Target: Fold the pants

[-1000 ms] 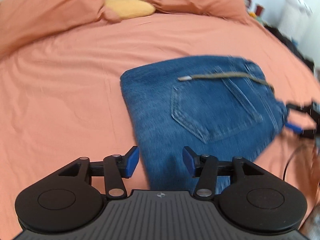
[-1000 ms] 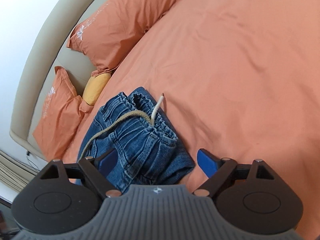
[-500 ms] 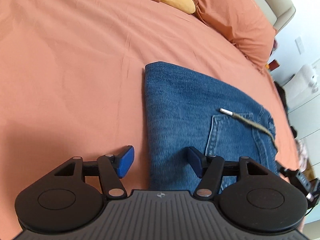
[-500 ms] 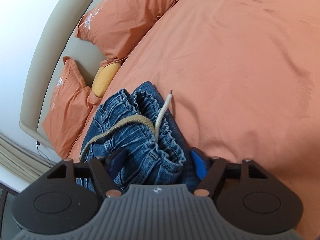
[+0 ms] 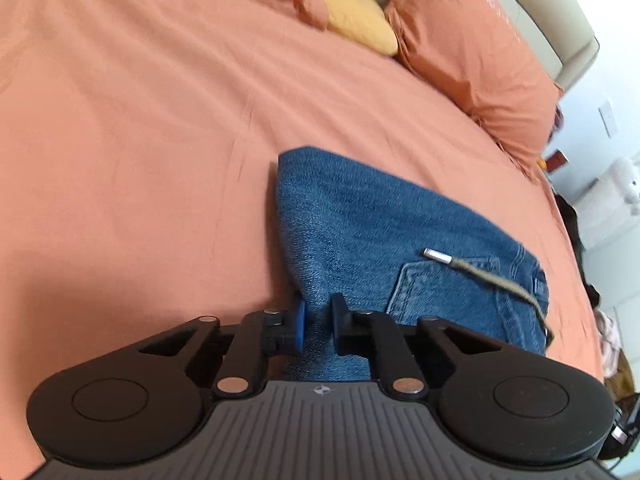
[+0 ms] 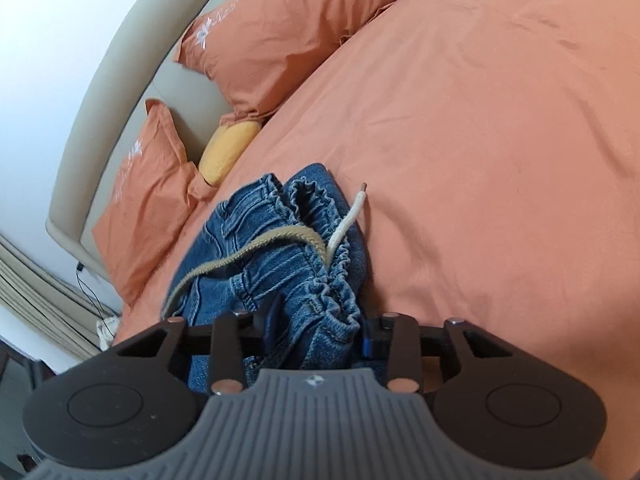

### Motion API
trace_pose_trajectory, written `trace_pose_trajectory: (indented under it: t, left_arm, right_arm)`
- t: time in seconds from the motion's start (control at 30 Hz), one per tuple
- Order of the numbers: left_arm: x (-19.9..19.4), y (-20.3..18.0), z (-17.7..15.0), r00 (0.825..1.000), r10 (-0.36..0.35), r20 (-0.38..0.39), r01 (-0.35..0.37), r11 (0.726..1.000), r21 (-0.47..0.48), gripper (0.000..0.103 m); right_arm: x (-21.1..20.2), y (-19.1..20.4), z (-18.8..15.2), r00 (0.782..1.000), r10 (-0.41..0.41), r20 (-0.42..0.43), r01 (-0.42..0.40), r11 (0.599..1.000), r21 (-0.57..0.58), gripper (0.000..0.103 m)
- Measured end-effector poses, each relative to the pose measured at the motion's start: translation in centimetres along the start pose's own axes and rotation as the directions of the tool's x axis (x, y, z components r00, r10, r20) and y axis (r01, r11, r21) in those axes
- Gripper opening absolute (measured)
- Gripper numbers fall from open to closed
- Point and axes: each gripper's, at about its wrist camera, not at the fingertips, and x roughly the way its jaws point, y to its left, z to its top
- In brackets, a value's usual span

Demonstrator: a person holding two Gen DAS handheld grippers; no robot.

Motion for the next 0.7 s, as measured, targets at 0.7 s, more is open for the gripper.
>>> trace_pose_trajectory:
  t: [0.7]
  left_arm:
    - [-13.0,-1.1,0.7,0.99,0.049,0.133,-0.05,0.999,0.005,0.008]
  right_arm:
    - [-2.5,17.7,-6.1,0.979,0.093,-0.179,-0.127,0.974,-0.189,0.022]
